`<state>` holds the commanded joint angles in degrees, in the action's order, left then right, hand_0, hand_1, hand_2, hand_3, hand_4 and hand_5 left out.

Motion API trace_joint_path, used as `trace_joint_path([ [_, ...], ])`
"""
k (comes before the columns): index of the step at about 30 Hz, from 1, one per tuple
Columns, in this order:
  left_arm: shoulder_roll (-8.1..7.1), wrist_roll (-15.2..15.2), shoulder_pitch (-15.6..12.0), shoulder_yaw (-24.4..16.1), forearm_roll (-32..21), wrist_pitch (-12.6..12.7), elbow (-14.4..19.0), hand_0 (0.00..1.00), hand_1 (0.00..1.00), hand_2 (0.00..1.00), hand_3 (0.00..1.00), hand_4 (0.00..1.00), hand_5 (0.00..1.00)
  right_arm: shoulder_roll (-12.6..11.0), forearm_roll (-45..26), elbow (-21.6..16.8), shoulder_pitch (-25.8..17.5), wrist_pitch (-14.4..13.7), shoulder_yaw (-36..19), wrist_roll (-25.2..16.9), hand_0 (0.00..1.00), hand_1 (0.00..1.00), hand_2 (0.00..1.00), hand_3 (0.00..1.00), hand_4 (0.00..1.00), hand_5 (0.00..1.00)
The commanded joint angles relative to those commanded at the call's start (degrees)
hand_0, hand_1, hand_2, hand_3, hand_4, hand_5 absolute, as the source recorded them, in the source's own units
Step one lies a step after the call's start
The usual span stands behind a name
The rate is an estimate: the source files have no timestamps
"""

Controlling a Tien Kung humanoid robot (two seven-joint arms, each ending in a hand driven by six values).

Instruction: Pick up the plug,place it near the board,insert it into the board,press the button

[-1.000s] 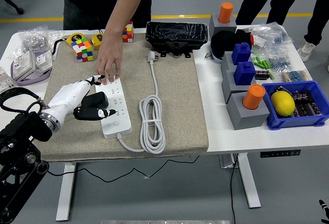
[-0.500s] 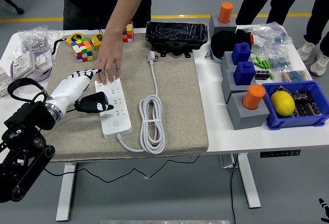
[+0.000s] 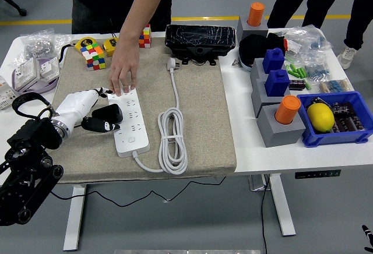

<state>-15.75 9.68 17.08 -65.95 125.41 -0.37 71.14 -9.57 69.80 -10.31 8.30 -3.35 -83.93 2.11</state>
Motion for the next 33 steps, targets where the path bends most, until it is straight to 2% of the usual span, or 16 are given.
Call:
trace_joint_path([
  [3, -0.02, -0.3, 0.0, 0.4, 0.1, 0.8, -0.2, 0.427, 0.572, 0.575, 0.621, 0.998, 0.198, 0.0, 0.1, 0.0, -0.1, 0.0, 0.0, 0.0, 0.849, 0.814, 0.794, 0.825, 0.998, 0.998],
  [4, -0.03, -0.4, 0.0, 0.5, 0.1, 0.8, -0.3, 0.299, 0.439, 0.527, 0.532, 0.986, 0.174, 0.0, 0.1, 0.0, -0.2, 0.0, -0.1, 0.1, 0.85, 0.813, 0.794, 0.825, 0.998, 0.998],
  [9, -0.11, -0.3, 0.0, 1.1, 0.1, 0.4, -0.7, 0.299, 0.439, 0.527, 0.532, 0.986, 0.174, 0.0, 0.1, 0.0, -0.3, -0.1, 0.0, 0.1, 0.85, 0.813, 0.794, 0.825, 0.998, 0.998],
  [10, -0.12, -0.4, 0.0, 1.2, 0.1, 0.4, -0.8, 0.27, 0.371, 0.503, 0.522, 0.952, 0.135, -0.1, 0.1, 0.0, -0.3, -0.1, 0.0, 0.0, 0.85, 0.813, 0.793, 0.825, 0.998, 0.998],
  [15, -0.18, -0.4, 0.0, 1.5, 0.0, 0.6, -0.6, 0.27, 0.371, 0.503, 0.522, 0.952, 0.135, -0.1, 0.1, 0.0, -0.4, -0.1, 0.0, 0.1, 0.85, 0.813, 0.793, 0.825, 0.998, 0.998],
  [16, -0.2, -0.3, 0.0, 1.5, 0.0, 0.5, -0.6, 0.232, 0.262, 0.427, 0.499, 0.863, 0.102, -0.1, 0.1, 0.0, -0.4, -0.1, 0.0, 0.1, 0.85, 0.813, 0.794, 0.825, 0.998, 0.998],
  [21, -0.24, 0.4, 0.1, 1.8, -0.1, 0.4, -0.4, 0.232, 0.262, 0.427, 0.499, 0.863, 0.102, -0.1, 0.1, 0.0, -0.4, -0.1, 0.0, 0.1, 0.85, 0.813, 0.794, 0.825, 0.998, 0.998],
  [22, -0.23, 0.5, 0.1, 1.8, -0.2, 0.3, -0.4, 0.217, 0.158, 0.301, 0.415, 0.765, 0.121, -0.1, 0.1, 0.0, -0.4, -0.1, 0.0, 0.1, 0.85, 0.814, 0.793, 0.826, 0.998, 0.998],
  [27, -0.22, 0.8, 0.3, 1.7, -0.4, 0.1, -0.3, 0.217, 0.158, 0.301, 0.415, 0.765, 0.121, -0.2, 0.1, 0.0, -0.3, -0.1, 0.0, 0.1, 0.85, 0.814, 0.793, 0.826, 0.998, 0.998],
  [28, -0.22, 0.9, 0.3, 1.6, -0.5, 0.0, -0.3, 0.215, 0.113, 0.242, 0.35, 0.728, 0.173, -0.2, 0.1, 0.0, -0.3, -0.1, 0.0, 0.1, 0.851, 0.813, 0.793, 0.825, 0.998, 0.998],
  [33, -0.19, 1.0, 0.5, 1.3, -0.6, -0.2, -0.4, 0.215, 0.113, 0.242, 0.35, 0.728, 0.173, -0.2, 0.1, 0.0, -0.2, -0.1, 0.0, 0.1, 0.851, 0.813, 0.793, 0.825, 0.998, 0.998],
])
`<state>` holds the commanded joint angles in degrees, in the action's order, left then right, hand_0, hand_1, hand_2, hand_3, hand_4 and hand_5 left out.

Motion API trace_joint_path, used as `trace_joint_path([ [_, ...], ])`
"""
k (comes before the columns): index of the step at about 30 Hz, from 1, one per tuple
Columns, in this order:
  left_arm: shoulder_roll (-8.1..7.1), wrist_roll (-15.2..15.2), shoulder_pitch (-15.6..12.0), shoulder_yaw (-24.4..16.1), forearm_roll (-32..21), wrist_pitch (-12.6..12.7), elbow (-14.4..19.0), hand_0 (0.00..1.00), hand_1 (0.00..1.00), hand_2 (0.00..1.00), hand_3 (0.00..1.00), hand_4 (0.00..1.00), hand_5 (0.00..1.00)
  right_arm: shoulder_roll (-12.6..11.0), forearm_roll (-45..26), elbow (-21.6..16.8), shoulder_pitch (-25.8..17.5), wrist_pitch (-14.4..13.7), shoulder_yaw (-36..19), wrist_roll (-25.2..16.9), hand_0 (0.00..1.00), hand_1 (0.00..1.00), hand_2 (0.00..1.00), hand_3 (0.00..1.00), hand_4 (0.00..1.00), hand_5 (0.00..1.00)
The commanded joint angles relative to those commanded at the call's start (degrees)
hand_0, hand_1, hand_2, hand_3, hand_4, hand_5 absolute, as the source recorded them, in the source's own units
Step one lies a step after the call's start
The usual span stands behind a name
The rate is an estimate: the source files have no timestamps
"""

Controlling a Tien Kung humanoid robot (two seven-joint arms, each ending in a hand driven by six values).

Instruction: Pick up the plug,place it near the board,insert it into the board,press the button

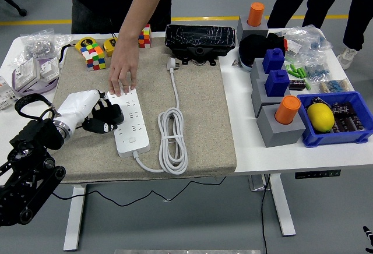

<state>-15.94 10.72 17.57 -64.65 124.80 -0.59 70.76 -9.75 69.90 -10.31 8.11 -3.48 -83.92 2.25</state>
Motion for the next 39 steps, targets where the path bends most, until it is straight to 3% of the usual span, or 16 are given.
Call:
trace_joint_path([
  [12, -0.32, -0.8, 0.8, -1.5, -1.5, 0.7, 0.1, 0.21, 0.105, 0.227, 0.33, 0.727, 0.179, 0.0, -0.1, 0.0, 0.3, 0.0, 0.0, 0.0, 0.85, 0.813, 0.793, 0.825, 0.998, 0.998],
  [28, 0.46, -2.8, 0.2, -6.2, -4.2, 2.5, 3.1, 0.213, 0.103, 0.221, 0.335, 0.735, 0.194, 0.1, 0.0, 0.0, 0.3, 0.0, 0.0, 0.0, 0.849, 0.814, 0.793, 0.825, 0.998, 0.998],
  [39, 0.28, -2.2, -0.9, -7.6, -2.8, 1.5, 2.9, 0.222, 0.117, 0.218, 0.344, 0.735, 0.206, 0.1, -0.2, 0.0, 0.2, 0.1, 0.3, 0.1, 0.849, 0.813, 0.793, 0.825, 0.998, 0.998],
])
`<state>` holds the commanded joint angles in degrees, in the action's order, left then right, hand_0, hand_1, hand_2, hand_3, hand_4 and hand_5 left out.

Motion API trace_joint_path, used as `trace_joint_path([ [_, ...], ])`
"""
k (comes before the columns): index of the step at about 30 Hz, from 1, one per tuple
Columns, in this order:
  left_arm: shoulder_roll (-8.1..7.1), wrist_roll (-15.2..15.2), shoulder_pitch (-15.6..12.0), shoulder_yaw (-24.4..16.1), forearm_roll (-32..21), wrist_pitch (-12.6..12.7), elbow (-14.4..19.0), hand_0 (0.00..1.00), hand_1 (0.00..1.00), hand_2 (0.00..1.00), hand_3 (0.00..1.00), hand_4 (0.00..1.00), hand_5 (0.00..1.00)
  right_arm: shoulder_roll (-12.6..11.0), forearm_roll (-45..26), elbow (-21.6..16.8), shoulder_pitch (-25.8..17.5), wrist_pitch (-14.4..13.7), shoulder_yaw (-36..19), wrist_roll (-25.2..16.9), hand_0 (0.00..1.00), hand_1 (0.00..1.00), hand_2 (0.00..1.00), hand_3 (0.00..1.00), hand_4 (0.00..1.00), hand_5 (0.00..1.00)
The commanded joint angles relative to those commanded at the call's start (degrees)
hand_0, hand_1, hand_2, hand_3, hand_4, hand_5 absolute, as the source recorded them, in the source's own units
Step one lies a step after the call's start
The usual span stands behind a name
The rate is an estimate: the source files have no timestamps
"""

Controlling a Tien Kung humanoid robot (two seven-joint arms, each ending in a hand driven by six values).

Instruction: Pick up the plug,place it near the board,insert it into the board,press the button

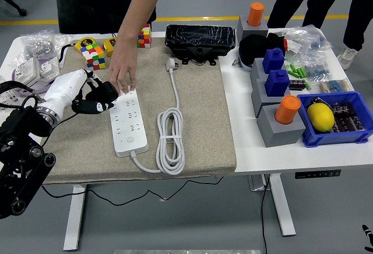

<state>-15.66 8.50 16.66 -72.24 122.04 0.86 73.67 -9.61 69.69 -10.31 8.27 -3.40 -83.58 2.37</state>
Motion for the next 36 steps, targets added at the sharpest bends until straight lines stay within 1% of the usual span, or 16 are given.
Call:
trace_joint_path([
  [7, -0.16, -0.3, -1.4, -1.9, 0.7, 0.0, -1.9, 0.237, 0.13, 0.223, 0.352, 0.74, 0.223, 0.0, 0.0, 0.0, -0.2, 0.1, 0.3, 0.1, 0.848, 0.813, 0.793, 0.825, 0.998, 0.998],
  [9, -0.22, -0.7, -1.8, -2.6, 0.7, 0.3, -3.1, 0.237, 0.13, 0.223, 0.352, 0.74, 0.223, 0.1, 0.1, 0.0, -0.3, 0.1, 0.3, 0.1, 0.848, 0.813, 0.793, 0.825, 0.998, 0.998],
  [10, -0.21, -0.8, -1.9, -3.0, 0.9, 0.3, -3.5, 0.254, 0.152, 0.232, 0.358, 0.735, 0.222, 0.1, 0.0, 0.0, -0.3, 0.1, 0.4, 0.1, 0.849, 0.813, 0.791, 0.823, 0.998, 0.998],
  [13, -0.21, -1.2, -2.3, -3.9, 1.2, 0.4, -4.8, 0.254, 0.152, 0.232, 0.358, 0.735, 0.222, 0.1, -0.1, 0.0, -0.3, 0.1, 0.5, 0.1, 0.849, 0.813, 0.791, 0.823, 0.998, 0.998],
  [15, -0.3, -1.2, -2.6, -4.3, 1.6, 0.2, -5.4, 0.254, 0.152, 0.232, 0.358, 0.735, 0.222, 0.1, -0.1, 0.0, -0.3, 0.1, 0.4, 0.1, 0.849, 0.813, 0.791, 0.823, 0.998, 0.998],
  [16, -0.34, -1.1, -2.7, -4.5, 1.6, 0.0, -5.7, 0.271, 0.177, 0.257, 0.377, 0.744, 0.226, 0.1, -0.1, 0.0, -0.3, 0.1, 0.5, 0.1, 0.848, 0.813, 0.789, 0.824, 0.998, 0.998],
  [17, -0.37, -1.1, -2.8, -4.5, 1.7, -0.1, -5.8, 0.271, 0.177, 0.257, 0.377, 0.744, 0.226, 0.1, -0.2, 0.0, -0.3, 0.1, 0.5, 0.1, 0.848, 0.813, 0.789, 0.824, 0.998, 0.998],
  [21, -0.59, -0.7, -3.3, -5.2, 2.5, -1.9, -6.2, 0.271, 0.177, 0.257, 0.377, 0.744, 0.226, 0.1, -0.1, 0.0, -0.2, 0.1, 0.4, 0.1, 0.848, 0.813, 0.789, 0.824, 0.998, 0.998],
  [22, -0.61, -0.6, -3.3, -5.3, 2.5, -2.1, -6.2, 0.323, 0.359, 0.432, 0.483, 0.764, 0.222, 0.1, -0.1, 0.0, -0.2, 0.1, 0.4, 0.1, 0.848, 0.813, 0.789, 0.824, 0.998, 0.998],
  [24, -0.64, -0.5, -3.4, -5.4, 2.5, -2.9, -6.2, 0.323, 0.359, 0.432, 0.483, 0.764, 0.222, 0.1, -0.2, 0.0, -0.2, 0.1, 0.4, 0.1, 0.848, 0.813, 0.789, 0.824, 0.998, 0.998],
  [27, -0.66, -0.5, -3.4, -5.4, 2.4, -3.4, -6.2, 0.323, 0.359, 0.432, 0.483, 0.764, 0.222, 0.1, -0.1, 0.0, -0.2, 0.1, 0.3, 0.1, 0.848, 0.813, 0.789, 0.824, 0.998, 0.998],
  [28, -0.64, -0.5, -3.4, -5.4, 2.3, -3.5, -6.2, 0.389, 0.478, 0.529, 0.523, 0.816, 0.234, 0.1, -0.2, 0.0, -0.1, 0.1, 0.4, 0.1, 0.848, 0.813, 0.788, 0.824, 0.998, 0.998],
  [33, -0.71, -0.4, -3.3, -5.6, 2.0, -4.0, -6.0, 0.389, 0.478, 0.529, 0.523, 0.816, 0.234, 0.0, -0.2, 0.0, 0.0, 0.1, 0.4, 0.1, 0.848, 0.813, 0.788, 0.824, 0.998, 0.998],
  [34, -0.76, -0.4, -3.2, -5.7, 2.1, -4.1, -5.9, 0.422, 0.536, 0.549, 0.544, 0.879, 0.256, 0.0, -0.2, 0.0, 0.0, 0.1, 0.3, 0.1, 0.848, 0.812, 0.788, 0.823, 0.998, 0.998],
  [36, -0.85, -0.3, -3.2, -5.7, 2.1, -4.3, -5.7, 0.422, 0.536, 0.549, 0.544, 0.879, 0.256, 0.0, -0.3, 0.0, 0.0, 0.1, 0.3, 0.1, 0.848, 0.812, 0.788, 0.823, 0.998, 0.998],
])
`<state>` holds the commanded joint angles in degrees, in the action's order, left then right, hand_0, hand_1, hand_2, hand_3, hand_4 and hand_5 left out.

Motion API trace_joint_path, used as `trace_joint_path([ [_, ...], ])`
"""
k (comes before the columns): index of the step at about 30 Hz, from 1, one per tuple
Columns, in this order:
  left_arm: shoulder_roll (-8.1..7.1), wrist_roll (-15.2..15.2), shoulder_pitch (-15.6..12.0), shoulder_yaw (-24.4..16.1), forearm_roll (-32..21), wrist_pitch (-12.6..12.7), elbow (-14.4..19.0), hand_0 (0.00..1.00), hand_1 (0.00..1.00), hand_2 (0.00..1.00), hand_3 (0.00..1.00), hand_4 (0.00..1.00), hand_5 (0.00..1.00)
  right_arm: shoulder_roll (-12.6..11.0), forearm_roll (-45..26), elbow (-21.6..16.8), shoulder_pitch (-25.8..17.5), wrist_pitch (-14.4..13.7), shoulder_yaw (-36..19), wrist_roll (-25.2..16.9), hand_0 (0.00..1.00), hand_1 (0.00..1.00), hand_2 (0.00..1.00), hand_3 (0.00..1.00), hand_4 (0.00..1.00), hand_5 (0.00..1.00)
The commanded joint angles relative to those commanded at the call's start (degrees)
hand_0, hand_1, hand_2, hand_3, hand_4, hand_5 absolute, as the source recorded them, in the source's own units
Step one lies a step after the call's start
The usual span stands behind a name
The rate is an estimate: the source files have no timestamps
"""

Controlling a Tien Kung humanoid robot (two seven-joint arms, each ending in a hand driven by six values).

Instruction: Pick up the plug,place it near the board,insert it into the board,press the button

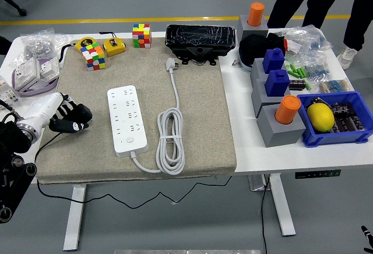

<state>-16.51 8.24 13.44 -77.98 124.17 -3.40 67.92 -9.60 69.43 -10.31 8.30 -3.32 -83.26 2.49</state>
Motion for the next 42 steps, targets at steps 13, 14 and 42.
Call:
trace_joint_path([
  [13, -0.46, 1.0, 0.1, -0.6, -0.1, -2.9, 0.9, 0.481, 0.622, 0.605, 0.573, 0.976, 0.343, 0.0, -0.4, 0.0, 0.1, 0.1, 0.2, 0.0, 0.848, 0.811, 0.787, 0.823, 0.998, 0.998],
  [14, -0.49, 1.0, 0.1, -0.7, -0.1, -3.1, 0.9, 0.481, 0.622, 0.605, 0.573, 0.976, 0.343, 0.0, -0.4, 0.0, 0.2, 0.1, 0.2, 0.0, 0.848, 0.811, 0.787, 0.823, 0.998, 0.998],
  [42, 5.71, -12.7, -3.1, -7.0, -23.2, 15.9, 7.0, 0.82, 0.935, 0.934, 0.881, 0.998, 0.927, 0.7, -0.5, 0.0, -0.1, 0.3, 0.4, 0.4, 0.848, 0.802, 0.781, 0.82, 0.998, 0.998],
])
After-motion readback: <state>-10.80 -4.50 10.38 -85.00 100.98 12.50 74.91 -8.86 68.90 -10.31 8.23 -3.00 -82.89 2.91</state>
